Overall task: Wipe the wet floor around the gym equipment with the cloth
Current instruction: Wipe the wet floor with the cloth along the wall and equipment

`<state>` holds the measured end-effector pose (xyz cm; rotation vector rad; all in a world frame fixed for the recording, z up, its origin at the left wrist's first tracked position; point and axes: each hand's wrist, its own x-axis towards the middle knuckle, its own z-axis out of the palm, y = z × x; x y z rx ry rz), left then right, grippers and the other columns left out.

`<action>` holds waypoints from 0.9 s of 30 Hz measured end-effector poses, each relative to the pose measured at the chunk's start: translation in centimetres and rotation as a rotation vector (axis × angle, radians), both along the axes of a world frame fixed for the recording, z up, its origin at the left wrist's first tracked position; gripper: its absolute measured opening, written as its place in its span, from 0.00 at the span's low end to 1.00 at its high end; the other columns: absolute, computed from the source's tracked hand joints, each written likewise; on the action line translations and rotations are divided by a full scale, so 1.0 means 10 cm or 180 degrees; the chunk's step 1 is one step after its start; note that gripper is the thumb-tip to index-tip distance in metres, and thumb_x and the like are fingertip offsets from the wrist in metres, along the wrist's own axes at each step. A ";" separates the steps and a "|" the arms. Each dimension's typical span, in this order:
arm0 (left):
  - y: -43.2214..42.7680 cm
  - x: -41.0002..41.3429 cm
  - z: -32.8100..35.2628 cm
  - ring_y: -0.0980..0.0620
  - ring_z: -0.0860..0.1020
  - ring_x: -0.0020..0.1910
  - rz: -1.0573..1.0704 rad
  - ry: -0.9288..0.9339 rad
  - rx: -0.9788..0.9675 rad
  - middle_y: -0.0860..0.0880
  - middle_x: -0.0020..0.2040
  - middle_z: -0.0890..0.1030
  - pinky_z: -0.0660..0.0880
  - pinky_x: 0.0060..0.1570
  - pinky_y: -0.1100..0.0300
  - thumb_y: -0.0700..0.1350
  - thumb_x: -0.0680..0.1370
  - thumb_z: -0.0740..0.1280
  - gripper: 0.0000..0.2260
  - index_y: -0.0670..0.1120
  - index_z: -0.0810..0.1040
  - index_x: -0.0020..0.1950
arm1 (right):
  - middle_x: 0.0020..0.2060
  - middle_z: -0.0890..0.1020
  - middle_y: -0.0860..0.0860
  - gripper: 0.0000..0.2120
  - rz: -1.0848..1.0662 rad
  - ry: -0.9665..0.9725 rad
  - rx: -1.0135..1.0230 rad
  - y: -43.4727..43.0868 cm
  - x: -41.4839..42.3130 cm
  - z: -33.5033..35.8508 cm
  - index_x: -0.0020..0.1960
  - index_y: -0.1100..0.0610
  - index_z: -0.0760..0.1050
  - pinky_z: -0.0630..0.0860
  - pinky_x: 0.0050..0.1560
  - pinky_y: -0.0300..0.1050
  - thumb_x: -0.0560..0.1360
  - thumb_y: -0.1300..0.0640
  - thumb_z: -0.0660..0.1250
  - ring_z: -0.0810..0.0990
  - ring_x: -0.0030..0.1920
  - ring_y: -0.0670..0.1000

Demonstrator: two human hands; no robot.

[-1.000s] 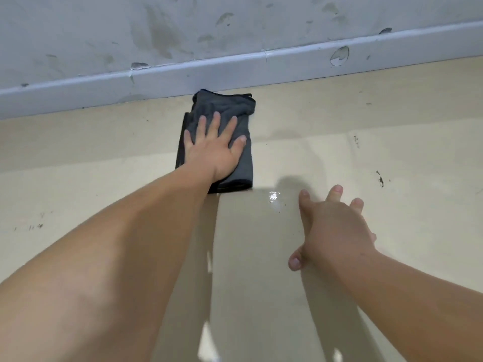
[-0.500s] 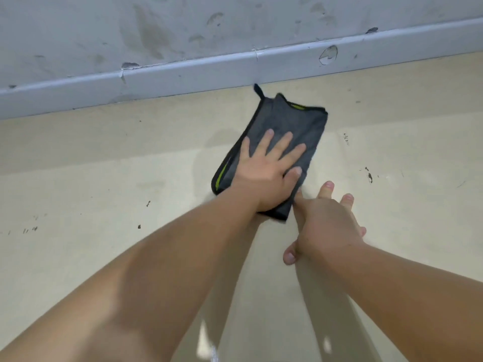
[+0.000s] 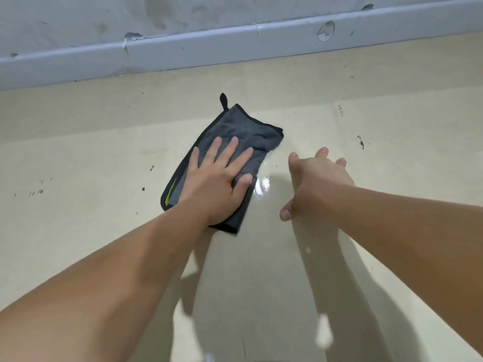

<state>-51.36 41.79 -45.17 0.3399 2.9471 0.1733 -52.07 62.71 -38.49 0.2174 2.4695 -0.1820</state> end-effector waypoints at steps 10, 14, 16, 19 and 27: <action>0.99 0.83 0.01 0.42 0.38 0.85 0.0264 0.0035 0.0215 0.52 0.87 0.43 0.36 0.78 0.31 0.61 0.85 0.43 0.28 0.60 0.46 0.86 | 0.83 0.45 0.48 0.53 0.0286 0.1044 -0.0702 0.57 0.72 -0.01 0.82 0.42 0.43 0.66 0.74 0.56 0.71 0.41 0.76 0.51 0.82 0.49; 1.41 1.42 0.02 0.40 0.36 0.84 -0.0295 -0.0158 0.0084 0.50 0.87 0.42 0.36 0.76 0.29 0.61 0.85 0.43 0.29 0.58 0.46 0.86 | 0.80 0.60 0.48 0.37 0.0386 0.1201 -0.0499 0.95 1.06 0.18 0.82 0.44 0.55 0.71 0.71 0.54 0.77 0.50 0.67 0.60 0.79 0.51; 1.61 1.70 0.05 0.38 0.37 0.84 -0.0523 -0.0185 0.0037 0.49 0.87 0.44 0.38 0.76 0.28 0.61 0.85 0.46 0.29 0.56 0.51 0.86 | 0.71 0.71 0.51 0.29 0.0296 0.1243 -0.0607 1.01 1.25 0.20 0.77 0.49 0.64 0.74 0.65 0.55 0.77 0.54 0.65 0.70 0.72 0.55; 1.87 2.19 0.09 0.37 0.35 0.83 -0.0879 -0.0318 0.0072 0.49 0.87 0.47 0.37 0.76 0.28 0.60 0.85 0.48 0.28 0.55 0.55 0.85 | 0.60 0.75 0.53 0.20 0.0326 0.1284 -0.0475 1.06 1.55 0.23 0.69 0.50 0.73 0.76 0.59 0.55 0.77 0.56 0.62 0.73 0.65 0.57; 1.29 2.88 0.09 0.47 0.43 0.85 -0.1936 -0.0297 0.0351 0.54 0.86 0.53 0.38 0.80 0.36 0.63 0.84 0.53 0.27 0.61 0.58 0.84 | 0.58 0.77 0.50 0.18 0.0233 0.1071 -0.0549 1.25 2.20 0.33 0.67 0.49 0.74 0.77 0.57 0.54 0.78 0.56 0.59 0.76 0.61 0.56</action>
